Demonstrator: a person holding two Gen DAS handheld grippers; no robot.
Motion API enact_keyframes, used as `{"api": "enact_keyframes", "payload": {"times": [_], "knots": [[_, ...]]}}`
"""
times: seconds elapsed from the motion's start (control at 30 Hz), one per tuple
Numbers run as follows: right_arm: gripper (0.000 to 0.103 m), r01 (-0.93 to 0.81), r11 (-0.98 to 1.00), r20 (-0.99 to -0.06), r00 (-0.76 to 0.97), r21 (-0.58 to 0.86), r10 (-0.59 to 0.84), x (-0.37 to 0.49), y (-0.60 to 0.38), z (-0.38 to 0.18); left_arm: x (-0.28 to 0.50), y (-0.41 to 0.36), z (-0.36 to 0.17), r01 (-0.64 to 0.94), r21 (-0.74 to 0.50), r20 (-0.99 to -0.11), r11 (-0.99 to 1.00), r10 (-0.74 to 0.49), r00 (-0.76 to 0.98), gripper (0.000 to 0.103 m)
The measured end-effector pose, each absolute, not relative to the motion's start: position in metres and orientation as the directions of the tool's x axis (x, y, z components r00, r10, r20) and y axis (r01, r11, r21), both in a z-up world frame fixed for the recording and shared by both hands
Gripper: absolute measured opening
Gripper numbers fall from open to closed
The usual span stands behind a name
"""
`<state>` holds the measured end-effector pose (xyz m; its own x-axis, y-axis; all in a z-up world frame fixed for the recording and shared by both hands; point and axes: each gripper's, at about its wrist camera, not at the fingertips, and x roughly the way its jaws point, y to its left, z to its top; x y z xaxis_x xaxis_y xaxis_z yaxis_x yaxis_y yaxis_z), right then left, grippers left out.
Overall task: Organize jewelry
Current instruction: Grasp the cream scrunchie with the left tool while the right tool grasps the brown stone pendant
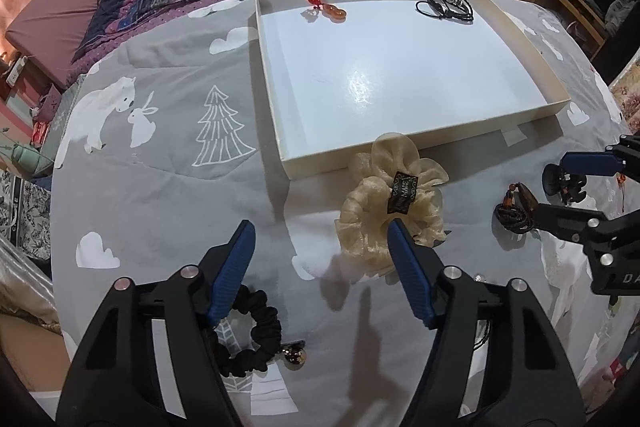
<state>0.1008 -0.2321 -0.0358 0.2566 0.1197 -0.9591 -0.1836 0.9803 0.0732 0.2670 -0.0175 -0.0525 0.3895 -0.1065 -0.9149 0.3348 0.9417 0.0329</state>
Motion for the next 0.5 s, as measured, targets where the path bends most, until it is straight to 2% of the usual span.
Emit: {"api": "enact_keyframes", "payload": {"times": [0.37, 0.4, 0.5], "knots": [[0.069, -0.189, 0.978, -0.971, 0.205, 0.086, 0.125, 0.106, -0.231, -0.062, 0.277, -0.024, -0.069, 0.341, 0.036, -0.922, 0.939, -0.1, 0.374, 0.067], [0.069, -0.189, 0.978, -0.972, 0.202, 0.084, 0.123, 0.107, -0.231, -0.064, 0.277, -0.025, -0.07, 0.343, 0.036, -0.923, 0.939, -0.1, 0.372, 0.065], [0.065, -0.198, 0.978, -0.973, 0.205, 0.063, 0.104, 0.108, -0.228, -0.068, 0.279, -0.027, -0.076, 0.351, 0.036, -0.93, 0.936, -0.098, 0.355, 0.05]]}}
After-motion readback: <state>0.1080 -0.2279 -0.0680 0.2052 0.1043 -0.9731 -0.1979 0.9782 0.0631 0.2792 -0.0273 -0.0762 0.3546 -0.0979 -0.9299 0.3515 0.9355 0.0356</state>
